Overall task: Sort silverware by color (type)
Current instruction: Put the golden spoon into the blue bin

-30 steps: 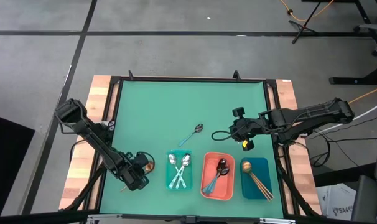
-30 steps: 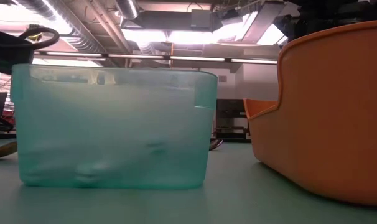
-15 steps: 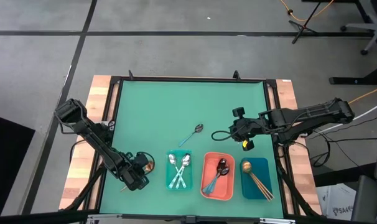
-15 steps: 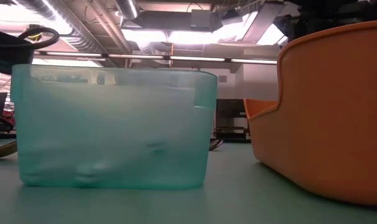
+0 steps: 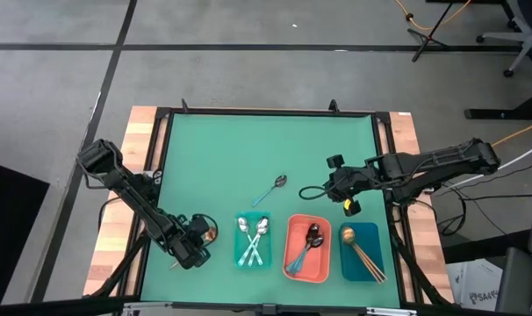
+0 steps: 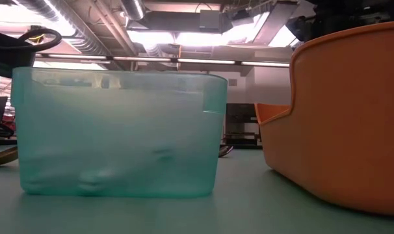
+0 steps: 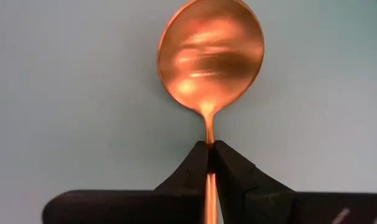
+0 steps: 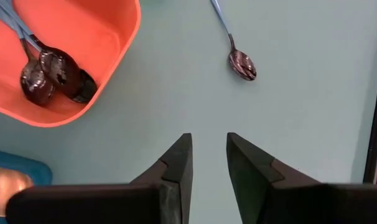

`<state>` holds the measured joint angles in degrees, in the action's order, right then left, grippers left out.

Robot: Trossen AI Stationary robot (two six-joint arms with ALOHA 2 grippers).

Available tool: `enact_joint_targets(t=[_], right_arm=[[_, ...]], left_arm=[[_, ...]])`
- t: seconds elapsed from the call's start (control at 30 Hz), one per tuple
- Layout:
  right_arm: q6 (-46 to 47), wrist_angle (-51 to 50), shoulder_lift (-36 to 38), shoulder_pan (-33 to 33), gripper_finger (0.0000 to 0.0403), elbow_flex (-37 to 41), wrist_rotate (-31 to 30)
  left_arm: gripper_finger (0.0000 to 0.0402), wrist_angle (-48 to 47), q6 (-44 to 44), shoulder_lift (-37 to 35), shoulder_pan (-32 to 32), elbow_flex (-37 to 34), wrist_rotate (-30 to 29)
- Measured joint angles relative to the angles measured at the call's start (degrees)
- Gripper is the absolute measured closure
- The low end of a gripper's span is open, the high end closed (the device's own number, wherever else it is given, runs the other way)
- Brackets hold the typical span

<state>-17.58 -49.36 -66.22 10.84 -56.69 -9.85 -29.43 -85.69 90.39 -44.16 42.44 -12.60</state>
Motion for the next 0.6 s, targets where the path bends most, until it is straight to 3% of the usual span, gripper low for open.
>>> enact_joint_targets(t=[0.3,0.43,0.6], right_arm=[[0.0,0.0,0.0,0.01,0.0315,0.0,0.02],[-0.01,0.0,0.0,0.01,0.0315,0.0,0.02],[-0.01,0.0,0.0,0.0,0.0315,0.0,0.02]], left_arm=[[0.0393,0.29,-5.76,-0.97,2.17,0.29,0.12],[0.0393,0.72,-5.84,-2.66,3.89,0.51,-4.83],[0.0393,0.31,-5.2,-6.06,6.2,0.59,-7.03]])
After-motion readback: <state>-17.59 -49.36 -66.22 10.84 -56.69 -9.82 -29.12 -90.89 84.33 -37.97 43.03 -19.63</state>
